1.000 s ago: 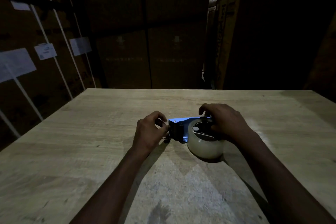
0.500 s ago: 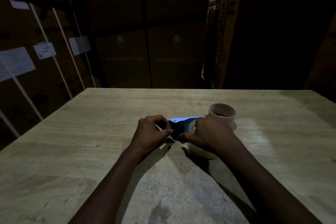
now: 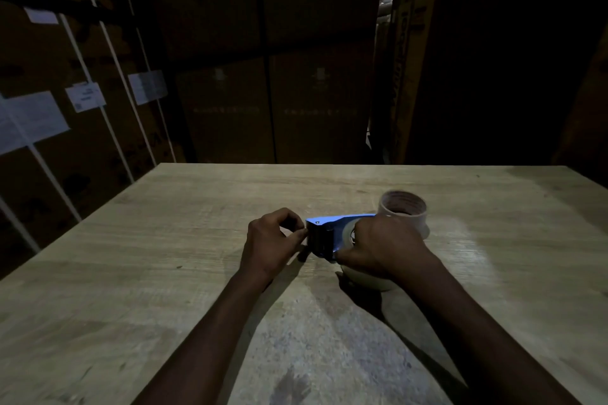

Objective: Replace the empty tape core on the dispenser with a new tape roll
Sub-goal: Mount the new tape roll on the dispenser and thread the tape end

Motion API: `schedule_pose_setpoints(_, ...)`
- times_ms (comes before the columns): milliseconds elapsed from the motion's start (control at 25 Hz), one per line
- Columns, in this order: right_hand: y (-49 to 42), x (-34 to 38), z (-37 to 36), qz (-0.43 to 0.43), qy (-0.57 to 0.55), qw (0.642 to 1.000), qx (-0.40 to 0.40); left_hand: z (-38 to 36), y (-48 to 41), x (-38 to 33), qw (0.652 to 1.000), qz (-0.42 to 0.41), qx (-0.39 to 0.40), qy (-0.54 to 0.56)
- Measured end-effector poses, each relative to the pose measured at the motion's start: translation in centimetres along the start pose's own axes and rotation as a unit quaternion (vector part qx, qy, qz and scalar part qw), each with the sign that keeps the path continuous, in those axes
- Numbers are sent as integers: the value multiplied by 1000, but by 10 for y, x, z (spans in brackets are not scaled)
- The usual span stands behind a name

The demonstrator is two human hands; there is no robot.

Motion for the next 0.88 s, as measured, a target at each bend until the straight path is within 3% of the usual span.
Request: schedule_pose_setpoints(880,-4,-1,-3,0,1,1000,-8,-1,-1,-2,1000,8,-20,-7)
Point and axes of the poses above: each hand's wrist, its own y-axis away from the middle knuckle, its own z-axis out of the back of the hand, x = y × z, the point moved 8 cm from there along -y, towards the middle knuckle, and after that the axes turned 7 degrees about -z, right-handed, at the moved point
